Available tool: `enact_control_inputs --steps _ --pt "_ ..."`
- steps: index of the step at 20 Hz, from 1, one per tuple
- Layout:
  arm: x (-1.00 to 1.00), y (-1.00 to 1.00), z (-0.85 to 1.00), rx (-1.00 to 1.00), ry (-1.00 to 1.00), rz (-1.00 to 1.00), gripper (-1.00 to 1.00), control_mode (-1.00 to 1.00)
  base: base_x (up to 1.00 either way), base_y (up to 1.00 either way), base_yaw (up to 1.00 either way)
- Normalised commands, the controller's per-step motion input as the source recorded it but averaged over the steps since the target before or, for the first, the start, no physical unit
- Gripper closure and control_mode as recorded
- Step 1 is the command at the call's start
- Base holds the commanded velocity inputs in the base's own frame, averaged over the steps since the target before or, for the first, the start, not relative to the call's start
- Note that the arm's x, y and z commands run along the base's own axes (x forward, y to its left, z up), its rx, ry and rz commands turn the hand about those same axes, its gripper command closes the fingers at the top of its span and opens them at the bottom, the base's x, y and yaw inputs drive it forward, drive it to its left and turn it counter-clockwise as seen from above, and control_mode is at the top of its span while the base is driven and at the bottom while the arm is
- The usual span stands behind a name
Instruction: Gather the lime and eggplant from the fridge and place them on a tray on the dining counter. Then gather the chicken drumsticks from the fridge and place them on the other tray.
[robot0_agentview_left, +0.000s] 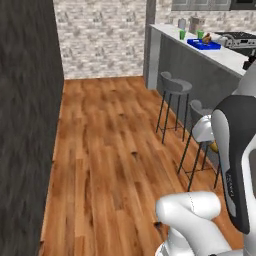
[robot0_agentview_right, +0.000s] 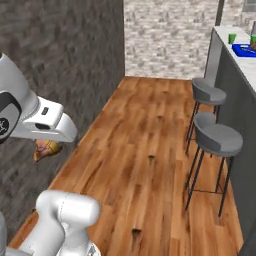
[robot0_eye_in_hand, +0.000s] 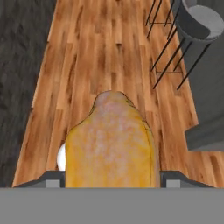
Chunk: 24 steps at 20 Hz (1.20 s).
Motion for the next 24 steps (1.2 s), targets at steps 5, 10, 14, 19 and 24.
enact_control_inputs --steps 5,10,14,19,24 --pt "0.00 0.00 0.00 0.00 0.00 0.00 1.00 1.00 1.00 0.31 -0.35" --pt "0.00 0.00 0.00 0.00 0.00 0.00 1.00 1.00 1.00 0.31 -0.28" --pt "0.00 0.00 0.00 0.00 0.00 0.00 1.00 1.00 1.00 0.38 -0.27" --pt "0.00 0.00 0.00 0.00 0.00 0.00 1.00 1.00 1.00 0.44 -0.27" --pt "0.00 0.00 0.00 0.00 0.00 0.00 1.00 1.00 1.00 0.49 -0.27"
